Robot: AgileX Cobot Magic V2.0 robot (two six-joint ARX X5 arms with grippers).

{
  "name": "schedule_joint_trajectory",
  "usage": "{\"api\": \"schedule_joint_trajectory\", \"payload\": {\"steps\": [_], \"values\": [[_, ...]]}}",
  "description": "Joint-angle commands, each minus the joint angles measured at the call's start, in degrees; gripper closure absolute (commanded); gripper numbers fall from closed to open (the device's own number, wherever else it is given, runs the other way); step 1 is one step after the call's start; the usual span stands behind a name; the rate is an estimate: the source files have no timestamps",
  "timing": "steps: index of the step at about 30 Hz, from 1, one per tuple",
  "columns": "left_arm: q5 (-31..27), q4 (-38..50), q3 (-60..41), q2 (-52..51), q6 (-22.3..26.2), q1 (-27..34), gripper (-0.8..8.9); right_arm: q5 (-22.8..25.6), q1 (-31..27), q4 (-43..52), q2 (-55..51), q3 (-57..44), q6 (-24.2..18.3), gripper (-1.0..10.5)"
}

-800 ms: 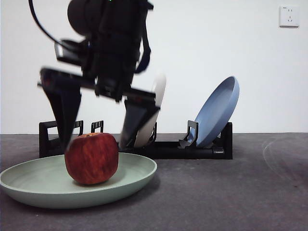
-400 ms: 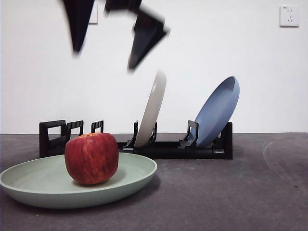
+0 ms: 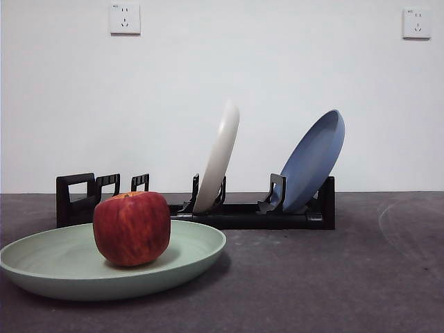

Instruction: Take the green plate from the plate rack,put the plate on the table,take the apple from the table,put the apple in the plate

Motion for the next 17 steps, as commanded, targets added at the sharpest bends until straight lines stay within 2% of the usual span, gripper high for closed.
{"api": "schedule_joint_trajectory", "payload": {"steps": [1,9,17], "values": [[1.60,2.29,-0.13,0.26,0.28,-0.15,5.31,-1.09,0.24,-1.46,-5.77,-6.21,2.58,4.5],[6.21,3.26,-0.13,3.04,-0.92,-0.15,5.30,3.13,0.22,-1.46,-24.17,-23.43,8.28,4.5],[6.19,7.67,-0.13,6.36,-2.34,-0.13,5.30,5.07,0.22,-1.44,-35.76,-27.71,12.11,4.5]]}}
